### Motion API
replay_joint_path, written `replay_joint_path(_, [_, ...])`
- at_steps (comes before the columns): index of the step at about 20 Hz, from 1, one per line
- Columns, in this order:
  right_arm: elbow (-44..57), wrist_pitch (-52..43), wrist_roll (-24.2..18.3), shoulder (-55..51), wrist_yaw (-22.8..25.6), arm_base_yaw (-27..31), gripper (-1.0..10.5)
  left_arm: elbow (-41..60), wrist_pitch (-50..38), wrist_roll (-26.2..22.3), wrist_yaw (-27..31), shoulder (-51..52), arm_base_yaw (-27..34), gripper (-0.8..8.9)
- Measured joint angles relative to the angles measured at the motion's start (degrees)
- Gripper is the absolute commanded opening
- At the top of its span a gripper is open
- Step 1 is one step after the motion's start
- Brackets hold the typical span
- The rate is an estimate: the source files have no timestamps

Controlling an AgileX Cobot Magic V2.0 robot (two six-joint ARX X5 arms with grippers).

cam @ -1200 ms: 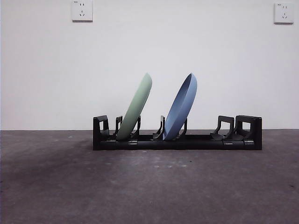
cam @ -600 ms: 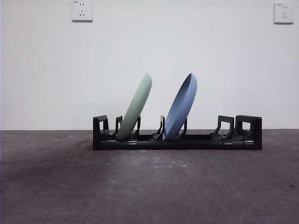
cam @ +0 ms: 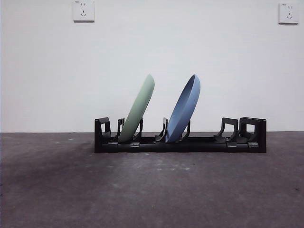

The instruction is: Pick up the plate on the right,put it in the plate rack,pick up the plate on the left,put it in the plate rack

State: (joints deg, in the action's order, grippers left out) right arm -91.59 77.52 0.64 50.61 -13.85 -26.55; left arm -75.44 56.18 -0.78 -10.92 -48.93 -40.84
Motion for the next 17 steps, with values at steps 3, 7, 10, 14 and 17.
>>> replay_joint_path(3, [0.00, 0.02, 0.04, 0.90, 2.34, 0.00, 0.0, 0.00, -0.07, 0.00, 0.00, -0.63, 0.00, -0.04])
replay_joint_path(7, [0.00, 0.00, 0.04, 2.89, 6.32, 0.00, 0.0, 0.00, -1.84, -0.02, 4.63, -1.92, 0.02, -0.04])
replay_joint_path(10, [0.00, 0.00, 0.02, 4.87, 8.66, 0.00, 0.0, 0.00, -1.77, -1.29, 5.73, -3.02, 0.00, -0.04])
replay_joint_path(14, [0.00, 0.02, 0.04, 8.39, 10.03, 0.00, 0.0, 0.00, -8.07, -4.39, 11.23, -4.11, 1.64, -0.04])
replay_joint_path(17, [0.00, 0.02, 0.04, 11.52, 10.73, 0.00, 0.0, 0.00, -14.01, -8.94, 9.09, -3.26, 8.96, -0.04])
